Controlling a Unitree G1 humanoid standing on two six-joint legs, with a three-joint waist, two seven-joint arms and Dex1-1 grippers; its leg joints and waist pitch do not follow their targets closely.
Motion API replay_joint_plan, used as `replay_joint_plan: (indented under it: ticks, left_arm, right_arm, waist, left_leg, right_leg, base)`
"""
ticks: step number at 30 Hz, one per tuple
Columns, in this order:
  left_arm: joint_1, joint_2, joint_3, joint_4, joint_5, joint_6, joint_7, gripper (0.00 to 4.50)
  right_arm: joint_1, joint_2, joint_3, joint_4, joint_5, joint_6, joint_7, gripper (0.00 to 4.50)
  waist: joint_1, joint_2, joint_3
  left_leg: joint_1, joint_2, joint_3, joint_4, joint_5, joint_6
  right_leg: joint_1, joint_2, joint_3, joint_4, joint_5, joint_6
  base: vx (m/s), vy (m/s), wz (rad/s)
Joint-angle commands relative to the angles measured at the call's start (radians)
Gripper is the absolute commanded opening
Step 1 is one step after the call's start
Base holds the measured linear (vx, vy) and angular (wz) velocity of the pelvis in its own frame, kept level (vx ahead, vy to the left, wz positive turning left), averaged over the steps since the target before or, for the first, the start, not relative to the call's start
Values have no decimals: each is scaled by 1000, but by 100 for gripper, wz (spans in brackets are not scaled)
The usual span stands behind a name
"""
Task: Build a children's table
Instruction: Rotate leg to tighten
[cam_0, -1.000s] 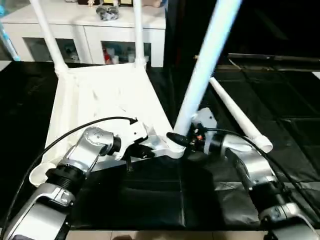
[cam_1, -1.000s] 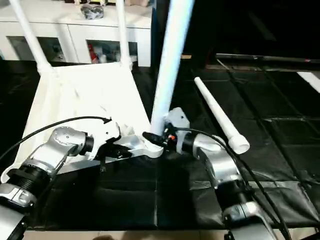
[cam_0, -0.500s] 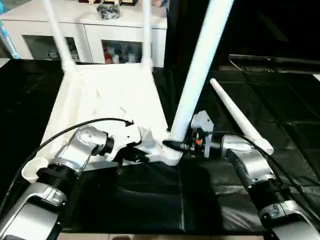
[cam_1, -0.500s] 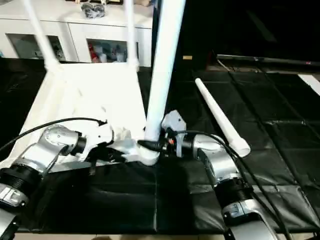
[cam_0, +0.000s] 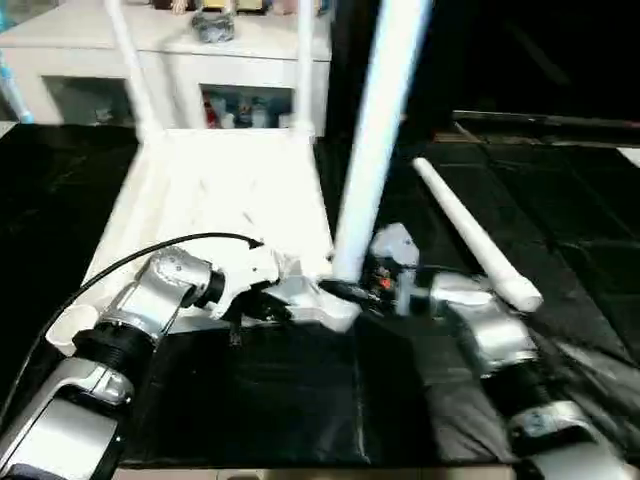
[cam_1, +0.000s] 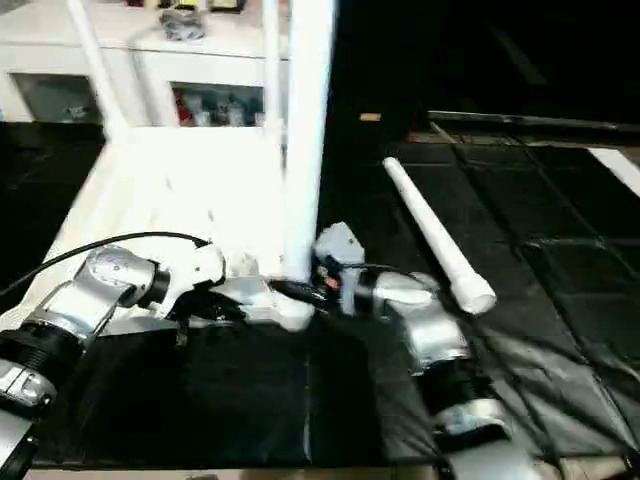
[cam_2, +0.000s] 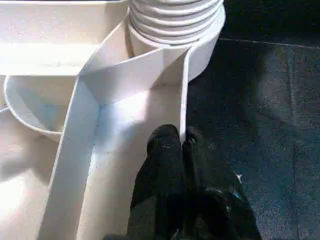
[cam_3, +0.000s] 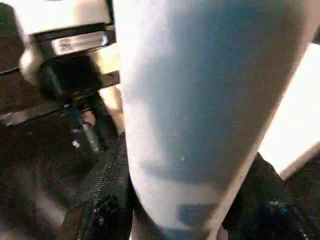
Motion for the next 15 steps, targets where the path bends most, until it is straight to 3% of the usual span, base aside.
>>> replay_joint_plan:
  ticks: [1, 2, 3, 4, 6, 7, 8, 9, 11, 12, 13, 14, 15]
  left_arm:
    - [50, -31, 61, -165, -22, 111, 115, 0]
    - [92, -48, 78, -244, -33, 181, 154, 0]
    - [115, -58, 87, -289, -38, 221, 175, 0]
    - [148, -101, 108, -353, -43, 285, 238, 0]
    - [168, -139, 121, -395, -43, 328, 294, 0]
    - [182, -180, 121, -426, -37, 357, 343, 0]
    - [190, -212, 116, -444, -38, 380, 370, 0]
    - [193, -234, 109, -453, -39, 393, 384, 0]
    - [194, -261, 95, -466, -33, 418, 399, 0]
    - [189, -262, 87, -459, -22, 416, 406, 0]
    - [186, -259, 82, -454, -5, 419, 420, 0]
    - [182, -253, 82, -451, 11, 427, 437, 0]
    - [181, -249, 83, -451, 18, 433, 446, 0]
  right_arm:
    - [21, 19, 10, 148, -68, 60, -118, 191]
    - [6, 34, -14, 175, -62, 72, -174, 191]
    - [-2, 42, -27, 191, -58, 79, -204, 191]
    - [-21, 65, -55, 226, -48, 90, -280, 191]
    - [-40, 87, -78, 261, -37, 97, -343, 191]
    - [-60, 111, -101, 295, -27, 105, -404, 191]
    - [-73, 129, -113, 316, -21, 113, -440, 191]
    - [-81, 141, -120, 329, -17, 118, -459, 191]
    - [-94, 155, -113, 348, -27, 121, -484, 191]
    - [-98, 160, -105, 352, -35, 117, -484, 191]
    - [-103, 166, -100, 355, -41, 111, -484, 191]
    - [-106, 171, -97, 359, -46, 109, -481, 191]
    - [-108, 174, -97, 362, -48, 108, -480, 191]
  waist:
    - [-9, 9, -35]
    - [-23, 14, -27]
    - [-36, 16, -24]
    - [-42, 10, -27]
    - [-66, 19, -30]
    - [-74, 13, -30]
    - [-81, 7, -29]
    - [-85, 9, -24]
    - [-91, 7, -21]
    - [-100, 15, -17]
    - [-108, 21, -17]
    - [-104, 33, -15]
    - [-103, 29, -17]
  left_leg:
    - [19, 60, -40, -82, -476, -50]
    - [16, 62, -46, -86, -507, -59]
    - [24, 59, -50, -86, -556, -61]
    - [25, 60, -53, -85, -569, -65]
    - [17, 60, -60, -91, -600, -68]
    - [8, 59, -63, -95, -594, -61]
    - [11, 60, -63, -94, -600, -62]
    - [28, 51, -58, -85, -611, -53]
    - [38, 44, -53, -74, -617, -40]
    - [52, 42, -56, -70, -654, -32]
    - [37, 54, -67, -86, -700, -36]
    - [34, 65, -72, -101, -749, -43]
    - [10, 86, -79, -135, -815, -53]
  right_leg:
    - [19, -113, 65, -112, -593, -96]
    - [17, -114, 58, -116, -629, -91]
    - [13, -107, 46, -128, -671, -72]
    - [16, -109, 43, -127, -672, -66]
    - [30, -103, 32, -128, -628, -55]
    - [36, -102, 26, -128, -614, -50]
    - [32, -103, 28, -130, -612, -54]
    - [16, -101, 22, -146, -641, -47]
    - [6, -101, 14, -162, -683, -32]
    - [6, -93, -17, -181, -696, 2]
    - [25, -87, -24, -168, -648, 9]
    - [34, -81, -22, -151, -606, 0]
    - [58, -74, 3, -96, -495, -28]
  base:
    - [0, 0, 0]
    - [0, 0, 0]
    - [0, 0, 0]
    - [0, 0, 0]
    - [-31, 39, -20]
    - [-27, 45, -24]
    - [0, 0, 0]
    - [0, 0, 0]
    - [0, 0, 0]
    - [0, 0, 0]
    - [0, 0, 0]
    - [0, 0, 0]
    - [0, 0, 0]
